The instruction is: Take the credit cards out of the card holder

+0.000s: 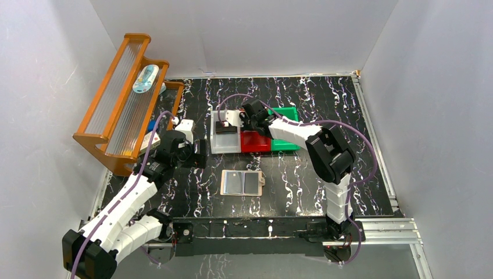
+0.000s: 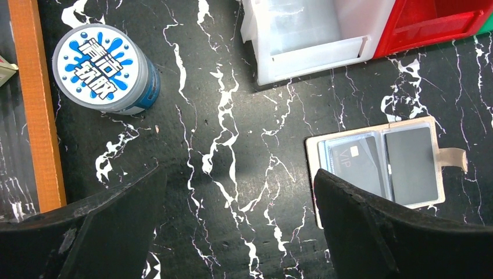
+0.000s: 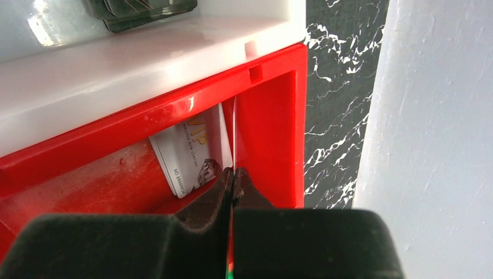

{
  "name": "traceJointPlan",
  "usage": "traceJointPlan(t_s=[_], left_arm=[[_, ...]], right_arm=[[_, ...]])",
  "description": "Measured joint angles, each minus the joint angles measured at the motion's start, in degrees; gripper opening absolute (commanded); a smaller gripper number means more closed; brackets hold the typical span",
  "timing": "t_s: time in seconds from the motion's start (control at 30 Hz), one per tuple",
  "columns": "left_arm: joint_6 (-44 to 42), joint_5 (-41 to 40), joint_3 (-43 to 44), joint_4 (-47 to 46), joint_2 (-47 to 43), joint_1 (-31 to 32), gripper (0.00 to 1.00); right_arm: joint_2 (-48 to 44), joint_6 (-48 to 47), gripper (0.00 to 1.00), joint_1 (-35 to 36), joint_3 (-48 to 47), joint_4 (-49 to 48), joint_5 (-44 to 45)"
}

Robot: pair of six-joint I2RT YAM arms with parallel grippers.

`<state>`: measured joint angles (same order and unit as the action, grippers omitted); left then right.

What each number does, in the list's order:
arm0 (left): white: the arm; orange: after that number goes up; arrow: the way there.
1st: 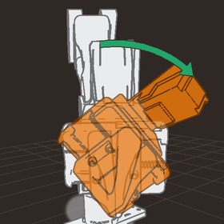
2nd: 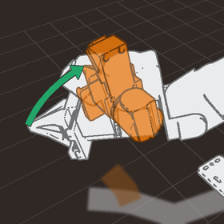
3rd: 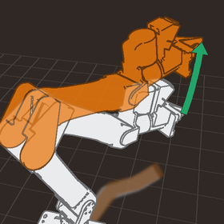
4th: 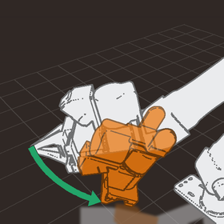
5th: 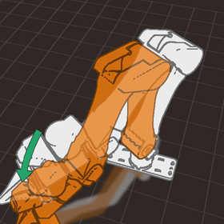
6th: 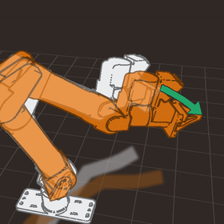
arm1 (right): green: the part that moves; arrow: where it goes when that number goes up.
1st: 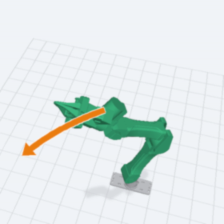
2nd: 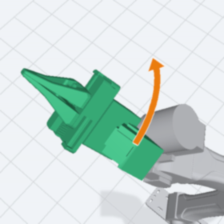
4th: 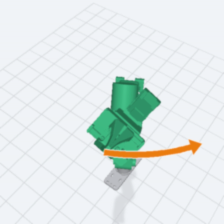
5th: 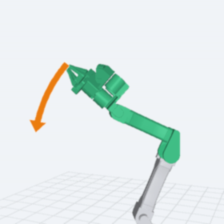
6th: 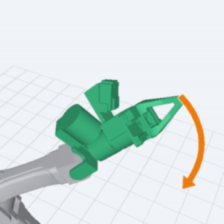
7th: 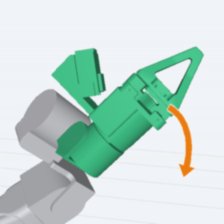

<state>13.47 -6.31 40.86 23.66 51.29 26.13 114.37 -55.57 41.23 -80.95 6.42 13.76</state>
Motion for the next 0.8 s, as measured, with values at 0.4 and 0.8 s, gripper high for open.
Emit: traceJointPlan(t_s=[0.4, 0.8], left_arm=[[0.02, -0.79, 0.0, 0.39, 1.99, 0.0, 0.98], [0.22, -1.9, 0.02, 0.44, 2.67, 0.0, 0.98]], right_arm=[[1.2, 0.13, 0.0, -0.28, -0.07, 1.57, -2.19], [1.31, 1.11, 0.32, -0.31, 0.09, 2.6, -2.56]])
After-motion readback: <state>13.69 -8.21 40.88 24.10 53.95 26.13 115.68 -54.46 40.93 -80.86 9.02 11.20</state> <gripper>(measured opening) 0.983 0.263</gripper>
